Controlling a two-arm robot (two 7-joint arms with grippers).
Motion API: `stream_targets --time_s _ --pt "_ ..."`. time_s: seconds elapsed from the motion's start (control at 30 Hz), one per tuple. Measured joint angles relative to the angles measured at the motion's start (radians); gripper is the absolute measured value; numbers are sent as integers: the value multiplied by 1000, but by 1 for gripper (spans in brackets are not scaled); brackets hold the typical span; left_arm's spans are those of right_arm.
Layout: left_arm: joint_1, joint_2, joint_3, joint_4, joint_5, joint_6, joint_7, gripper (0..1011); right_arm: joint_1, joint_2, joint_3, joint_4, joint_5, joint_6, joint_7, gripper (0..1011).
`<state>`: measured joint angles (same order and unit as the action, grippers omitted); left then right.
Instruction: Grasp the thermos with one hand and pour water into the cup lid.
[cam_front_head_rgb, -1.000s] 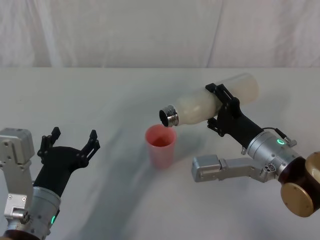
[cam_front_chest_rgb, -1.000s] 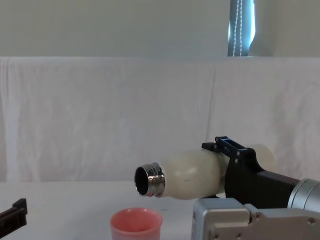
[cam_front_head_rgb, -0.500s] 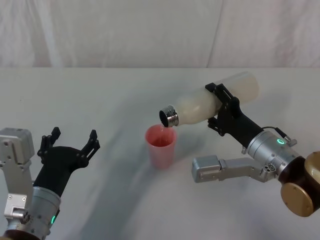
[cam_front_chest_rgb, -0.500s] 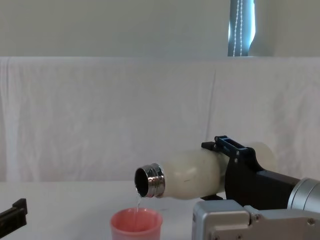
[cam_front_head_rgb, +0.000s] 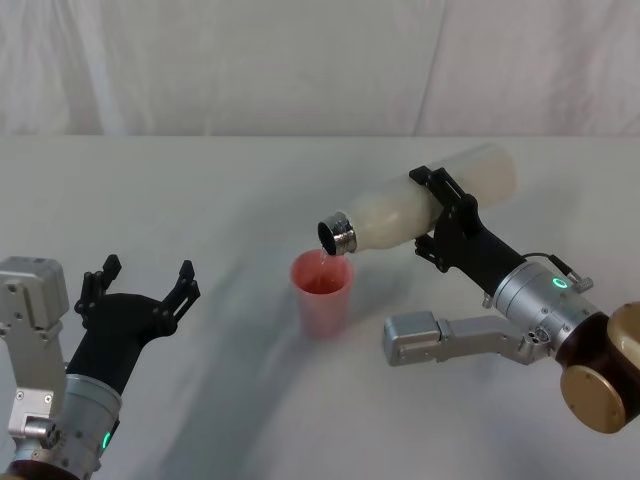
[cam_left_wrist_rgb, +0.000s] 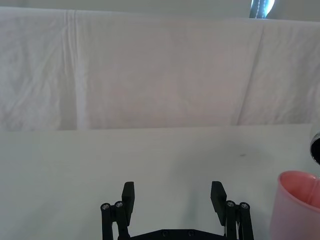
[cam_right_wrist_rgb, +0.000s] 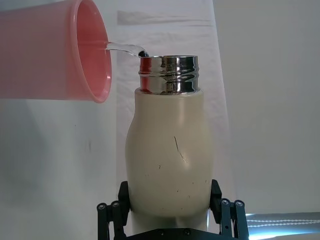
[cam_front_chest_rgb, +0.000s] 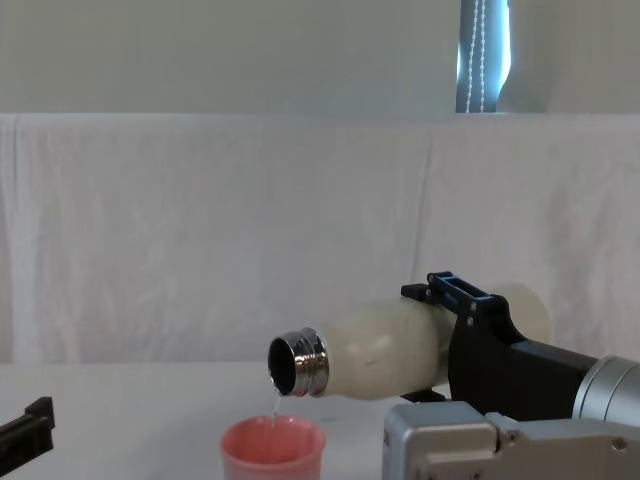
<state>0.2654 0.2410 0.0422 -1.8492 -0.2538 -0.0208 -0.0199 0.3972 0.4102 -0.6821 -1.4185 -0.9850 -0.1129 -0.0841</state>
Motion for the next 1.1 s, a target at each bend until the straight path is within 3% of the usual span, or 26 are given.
stream_targets --time_s 1.1 --pt "0 0 0 0 0 0 0 1001 16 6 -2 -1 -5 -1 -2 951"
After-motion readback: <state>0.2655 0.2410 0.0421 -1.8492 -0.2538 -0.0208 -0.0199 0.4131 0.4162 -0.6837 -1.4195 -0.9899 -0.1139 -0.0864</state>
